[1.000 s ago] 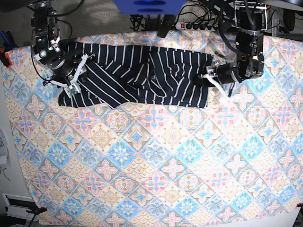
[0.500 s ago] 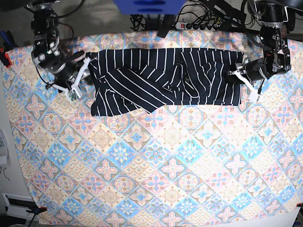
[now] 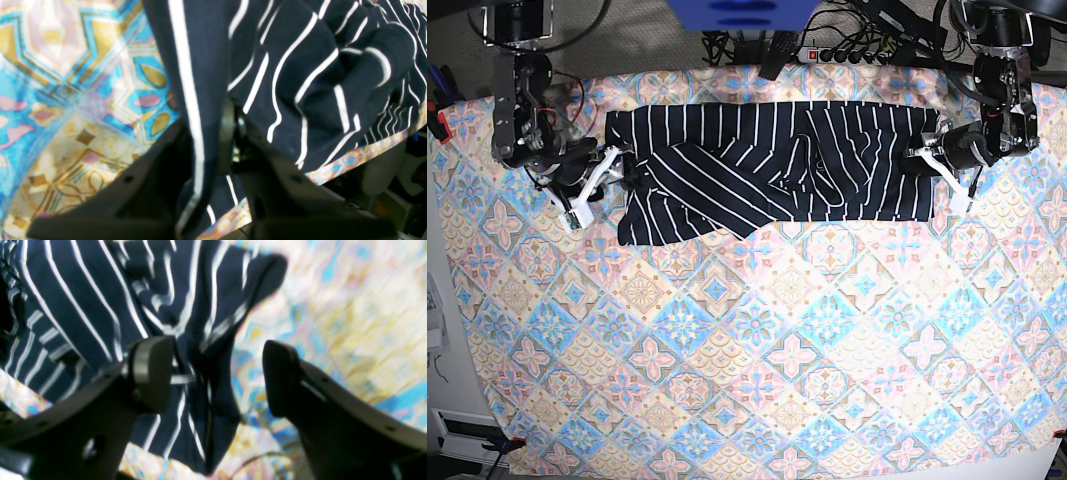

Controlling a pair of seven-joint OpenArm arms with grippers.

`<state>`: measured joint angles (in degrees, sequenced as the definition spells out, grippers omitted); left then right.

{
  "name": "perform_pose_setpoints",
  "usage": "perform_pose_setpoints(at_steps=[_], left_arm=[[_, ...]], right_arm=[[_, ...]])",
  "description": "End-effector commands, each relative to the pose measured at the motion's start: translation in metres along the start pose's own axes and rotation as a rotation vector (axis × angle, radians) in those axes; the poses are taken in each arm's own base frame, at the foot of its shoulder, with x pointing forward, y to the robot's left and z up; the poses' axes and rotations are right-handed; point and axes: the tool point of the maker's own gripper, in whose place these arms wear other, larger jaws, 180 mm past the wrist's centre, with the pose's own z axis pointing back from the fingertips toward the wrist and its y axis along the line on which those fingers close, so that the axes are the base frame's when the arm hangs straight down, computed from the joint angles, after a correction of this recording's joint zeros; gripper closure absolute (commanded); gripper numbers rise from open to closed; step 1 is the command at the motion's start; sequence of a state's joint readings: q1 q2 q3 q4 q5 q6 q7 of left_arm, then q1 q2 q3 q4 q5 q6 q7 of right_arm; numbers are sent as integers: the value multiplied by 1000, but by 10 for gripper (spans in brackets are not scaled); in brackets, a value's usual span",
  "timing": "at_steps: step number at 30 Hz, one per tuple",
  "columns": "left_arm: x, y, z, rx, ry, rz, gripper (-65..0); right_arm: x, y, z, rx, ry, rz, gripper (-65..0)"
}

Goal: Fold the T-shirt properly
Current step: 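Grasp both ends of the shortened strip with both grippers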

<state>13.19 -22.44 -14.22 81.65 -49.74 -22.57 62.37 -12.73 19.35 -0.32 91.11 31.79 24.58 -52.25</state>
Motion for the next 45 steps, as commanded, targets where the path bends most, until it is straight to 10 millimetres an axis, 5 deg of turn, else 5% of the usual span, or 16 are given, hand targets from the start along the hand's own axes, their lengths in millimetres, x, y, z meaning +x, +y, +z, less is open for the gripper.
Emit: perform_pose_setpoints(at_steps=[1,16,27,30,36,38,45], left_arm=[[12,-2,5,-9,-31,-19,-1],[12,-3,4,-12,-32,-17,-1],[12,-2,4,-10,-34,-18,-2],[12,-2,4,-10,-34,-18,-2],[12,-2,5,-10,-36,-18,-2],[12,-3,4,-11,-36,-15,-2],[6,-20,-8,-55,-44,19,-2]], right_arm=[[22,-5,2,5,-63,1,-396],[-4,-5,-29,147,-9,-150,-396],[-22,42,-47,259,64,-98,-392],[-25,48,-49,273,75,-89,-321],[-22,47,-48,269,66,-88,0],[-22,45,-46,267,77,-81,0],[34,22,-20,222,-74,-45,0]])
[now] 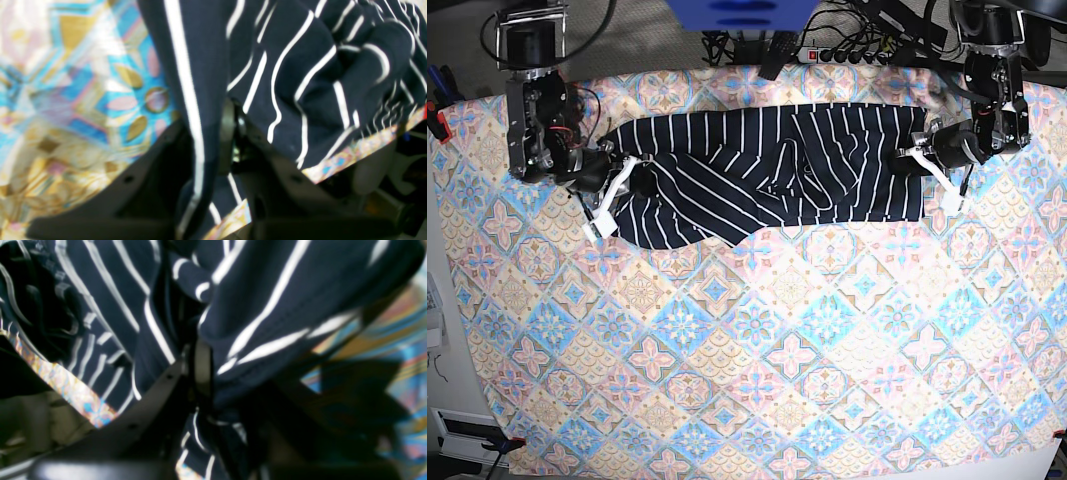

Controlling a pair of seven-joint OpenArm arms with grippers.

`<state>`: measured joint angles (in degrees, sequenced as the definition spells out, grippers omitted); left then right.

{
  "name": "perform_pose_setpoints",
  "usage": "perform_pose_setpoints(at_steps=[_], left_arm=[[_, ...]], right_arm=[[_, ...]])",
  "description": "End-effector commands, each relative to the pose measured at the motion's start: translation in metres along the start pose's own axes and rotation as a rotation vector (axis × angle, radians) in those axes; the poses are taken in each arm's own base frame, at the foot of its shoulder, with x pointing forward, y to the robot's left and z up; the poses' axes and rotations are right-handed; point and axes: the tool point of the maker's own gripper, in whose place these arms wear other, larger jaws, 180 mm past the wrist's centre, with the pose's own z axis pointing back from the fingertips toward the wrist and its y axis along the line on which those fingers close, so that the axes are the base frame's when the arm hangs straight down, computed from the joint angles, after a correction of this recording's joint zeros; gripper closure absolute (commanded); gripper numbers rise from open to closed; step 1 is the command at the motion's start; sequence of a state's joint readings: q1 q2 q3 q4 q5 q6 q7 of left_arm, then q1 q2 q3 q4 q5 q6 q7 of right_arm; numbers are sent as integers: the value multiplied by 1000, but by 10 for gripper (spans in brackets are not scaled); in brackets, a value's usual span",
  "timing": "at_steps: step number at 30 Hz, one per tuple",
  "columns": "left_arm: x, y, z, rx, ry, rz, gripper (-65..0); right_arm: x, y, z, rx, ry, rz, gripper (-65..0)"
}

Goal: Fold the T-shirt properly
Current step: 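Grasp both ends of the shortened strip with both grippers, then fold the right gripper's end over toward the left gripper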

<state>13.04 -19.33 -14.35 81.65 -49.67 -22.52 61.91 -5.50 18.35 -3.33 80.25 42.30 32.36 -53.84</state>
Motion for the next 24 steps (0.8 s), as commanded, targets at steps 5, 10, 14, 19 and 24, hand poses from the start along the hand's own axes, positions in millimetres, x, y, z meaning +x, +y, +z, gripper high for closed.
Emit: perform_pose_setpoints(at_steps=[5,10,14,19,24], left_arm=[[16,-20,-13,-61,-48,23,-2],[21,-28,-33,-90,-47,71,-2],[20,-35,-43,-80,-36,57,-2],[19,-42,-51,-73,-30,41,-3],[23,-43,-51,-75,-37,37,-3]], right_arm=[[47,3,19,-15,-59,114,0],[64,36,21,30,-76,231,0],[66,73,10,107,-81,293,0],[78,126,-9,221,-136,294,0],[82,174,-29,315,-135,342,0]])
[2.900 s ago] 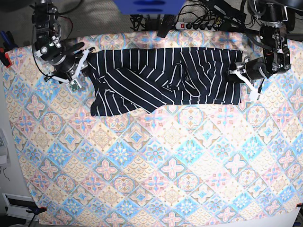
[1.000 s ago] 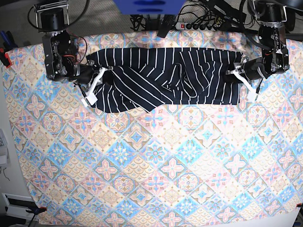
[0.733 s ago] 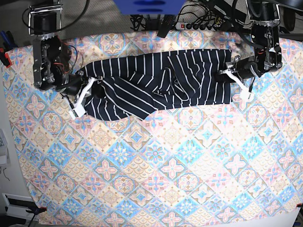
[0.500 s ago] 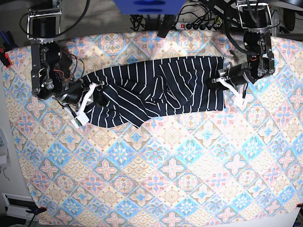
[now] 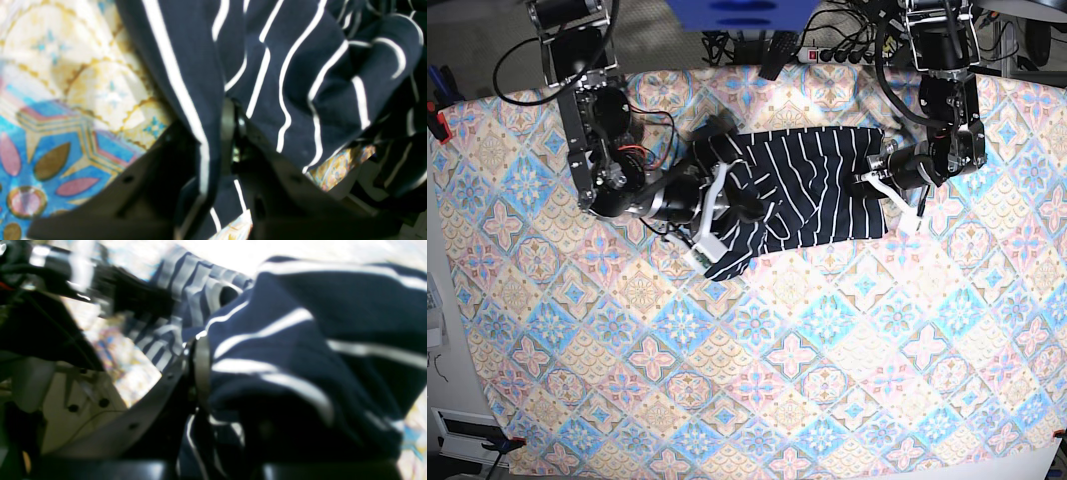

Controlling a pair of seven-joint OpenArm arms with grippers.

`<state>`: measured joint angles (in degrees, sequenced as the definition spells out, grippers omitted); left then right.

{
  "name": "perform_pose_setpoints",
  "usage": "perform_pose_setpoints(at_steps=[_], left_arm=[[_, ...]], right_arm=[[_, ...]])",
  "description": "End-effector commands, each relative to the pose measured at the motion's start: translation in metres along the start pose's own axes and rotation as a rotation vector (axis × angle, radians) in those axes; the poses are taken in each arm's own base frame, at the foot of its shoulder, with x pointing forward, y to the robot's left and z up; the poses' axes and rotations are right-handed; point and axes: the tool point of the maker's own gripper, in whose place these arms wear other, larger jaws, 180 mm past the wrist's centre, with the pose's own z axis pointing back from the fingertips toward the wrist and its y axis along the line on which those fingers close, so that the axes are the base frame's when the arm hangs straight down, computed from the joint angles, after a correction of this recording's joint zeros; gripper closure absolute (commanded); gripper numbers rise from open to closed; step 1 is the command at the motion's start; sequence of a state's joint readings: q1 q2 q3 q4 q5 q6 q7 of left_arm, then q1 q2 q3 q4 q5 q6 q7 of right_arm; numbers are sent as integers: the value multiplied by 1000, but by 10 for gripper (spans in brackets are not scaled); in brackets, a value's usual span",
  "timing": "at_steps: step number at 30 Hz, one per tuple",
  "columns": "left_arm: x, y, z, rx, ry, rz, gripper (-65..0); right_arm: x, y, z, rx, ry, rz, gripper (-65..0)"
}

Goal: Fold the T-shirt properly
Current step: 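Fold the right gripper's end over toward the left gripper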

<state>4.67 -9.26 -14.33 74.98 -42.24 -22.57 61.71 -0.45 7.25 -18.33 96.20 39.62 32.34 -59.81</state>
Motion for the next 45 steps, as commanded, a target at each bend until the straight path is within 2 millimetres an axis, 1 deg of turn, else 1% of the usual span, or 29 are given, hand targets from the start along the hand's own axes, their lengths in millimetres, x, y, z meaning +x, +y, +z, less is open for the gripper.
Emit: perform_pose_setpoints(at_steps=[1,3,5,7,9,12,14,17,20,22,24,26,28,30,31,33,34,35,36,37,38,40,41,42,43,45], left_arm=[[10,-4,3,-12,-23,-18,-3],[11,-4,3,-11,-26,-19,-3],[13,-3,3,-8,-39,-21,-3],[14,-2,3,-5,-52,-18,-4],[15,-2,3,-5,-57,-18,-4],[8,-3,-3,-11,-32,-16,-4],[7,-5,-4,-14,-27,-21,-3],[7,-6,-4,-21,-30,-16,-3],[7,-6,-4,-21,-30,-16,-3],[6,-6,-4,-21,-28,-15,-4],[6,-5,-4,-19,-27,-15,-4],[6,-5,-3,-18,-27,-16,-5],[6,-4,-3,-16,-27,-17,-5],[6,-4,-3,-15,-22,-17,-5],[6,-3,-2,-12,-23,-17,-5],[7,-2,-1,-12,-24,-17,-9],[7,0,1,-8,-21,-19,-18],[11,3,5,-1,-30,-28,-36],[17,1,9,-9,-46,-37,-65],[17,-2,12,-19,-55,-38,-96],[18,-4,16,-27,-67,-45,-124],[32,-3,35,-22,-114,-77,-179],[34,-5,40,-33,-132,-70,-196],[38,-4,46,-37,-151,-65,-205],[43,1,53,-32,-167,-61,-217],[48,8,64,-29,-192,-43,-221]], right_arm=[[16,8,-3,19,-35,45,0],[19,15,-12,16,-5,117,0],[27,28,-23,40,7,173,0],[30,37,-31,54,27,227,0],[32,53,-43,79,43,273,0],[29,70,-67,105,103,347,0],[29,80,-81,127,138,398,0],[21,92,-98,163,179,441,0],[13,90,-114,183,179,456,0],[10,80,-122,174,176,437,-4],[6,74,-125,169,177,417,-37],[6,74,-125,169,175,415,-86],[11,77,-124,171,160,423,-141],[23,79,-121,155,125,432,-194],[32,79,-118,140,100,432,-207],[46,66,-105,92,59,433,-213],[52,65,-100,85,40,441,-213],[56,65,-95,80,21,442,-213],[59,65,-89,70,1,441,-213],[62,60,-83,57,-16,431,-213],[61,53,-77,39,-25,417,-213],[60,40,-65,0,-50,383,-213],[59,33,-59,-18,-58,368,-213],[58,28,-53,-34,-62,358,-213],[55,24,-48,-49,-65,352,-213],[46,16,-40,-69,-50,351,-213]])
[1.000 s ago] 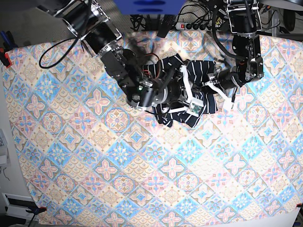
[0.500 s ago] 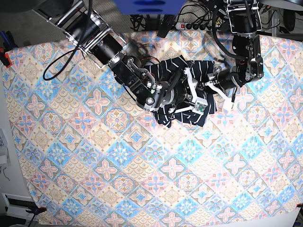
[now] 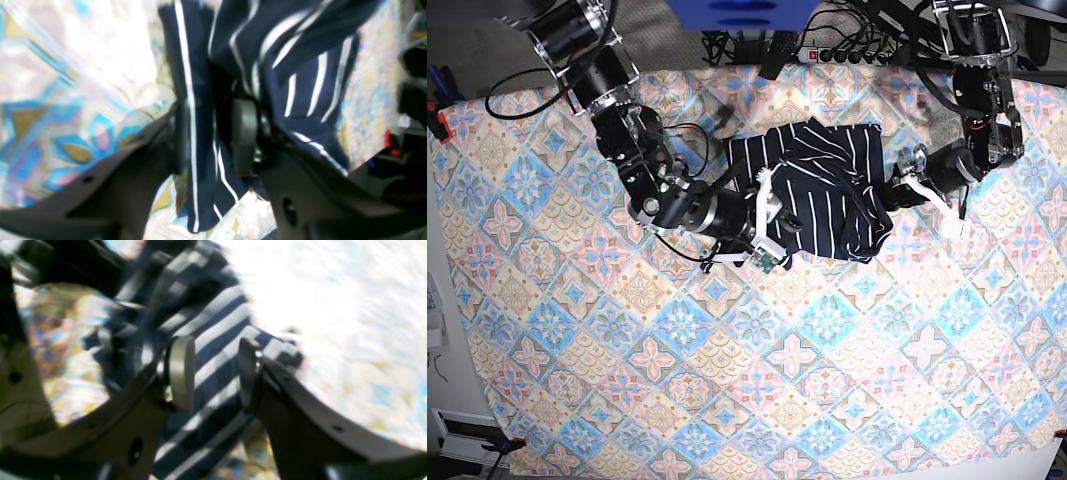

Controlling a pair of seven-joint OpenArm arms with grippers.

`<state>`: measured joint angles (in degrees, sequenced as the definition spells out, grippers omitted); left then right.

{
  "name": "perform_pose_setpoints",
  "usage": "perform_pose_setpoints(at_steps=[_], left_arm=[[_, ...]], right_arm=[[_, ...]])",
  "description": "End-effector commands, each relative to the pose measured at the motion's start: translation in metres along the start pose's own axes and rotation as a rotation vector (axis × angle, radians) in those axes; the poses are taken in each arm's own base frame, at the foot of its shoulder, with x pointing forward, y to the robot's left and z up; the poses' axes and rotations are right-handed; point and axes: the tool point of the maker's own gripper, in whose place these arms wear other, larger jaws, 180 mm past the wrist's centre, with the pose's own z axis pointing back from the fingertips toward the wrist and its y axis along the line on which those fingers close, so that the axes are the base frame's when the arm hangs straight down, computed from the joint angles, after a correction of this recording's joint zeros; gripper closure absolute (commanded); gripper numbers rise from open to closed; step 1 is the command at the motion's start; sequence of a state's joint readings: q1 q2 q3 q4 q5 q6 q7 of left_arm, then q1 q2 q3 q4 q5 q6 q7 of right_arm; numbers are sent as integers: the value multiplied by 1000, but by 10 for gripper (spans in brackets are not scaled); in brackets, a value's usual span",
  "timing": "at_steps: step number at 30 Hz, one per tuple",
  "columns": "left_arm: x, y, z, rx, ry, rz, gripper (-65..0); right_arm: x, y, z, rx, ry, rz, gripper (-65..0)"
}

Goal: Fold the T-shirt properly
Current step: 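Fold the right gripper's end over toward the left gripper, then press and tuck the folded bundle with both grippers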

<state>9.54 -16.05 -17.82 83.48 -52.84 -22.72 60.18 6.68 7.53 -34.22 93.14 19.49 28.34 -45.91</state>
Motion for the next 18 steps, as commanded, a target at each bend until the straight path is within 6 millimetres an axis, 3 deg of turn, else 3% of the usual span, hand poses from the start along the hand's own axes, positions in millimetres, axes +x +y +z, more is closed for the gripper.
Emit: perform_pose_setpoints(at_steps=[1,7,13,18], left_arm=[[16,3,11,-2,-46,-9,-220],[22,8,24,-24,-105,60,-216],[27,-1,23,-69,-128,84,-214],[35,-12,27,-81,-149,46,-214]], right_arm=[[18,0,4,6,-64,15,-213],[-2,4,-2,23,-12,-7,-212],[-49,46,-28,147,130,2,-124],[-60,73,-41,231,194,83,-68]])
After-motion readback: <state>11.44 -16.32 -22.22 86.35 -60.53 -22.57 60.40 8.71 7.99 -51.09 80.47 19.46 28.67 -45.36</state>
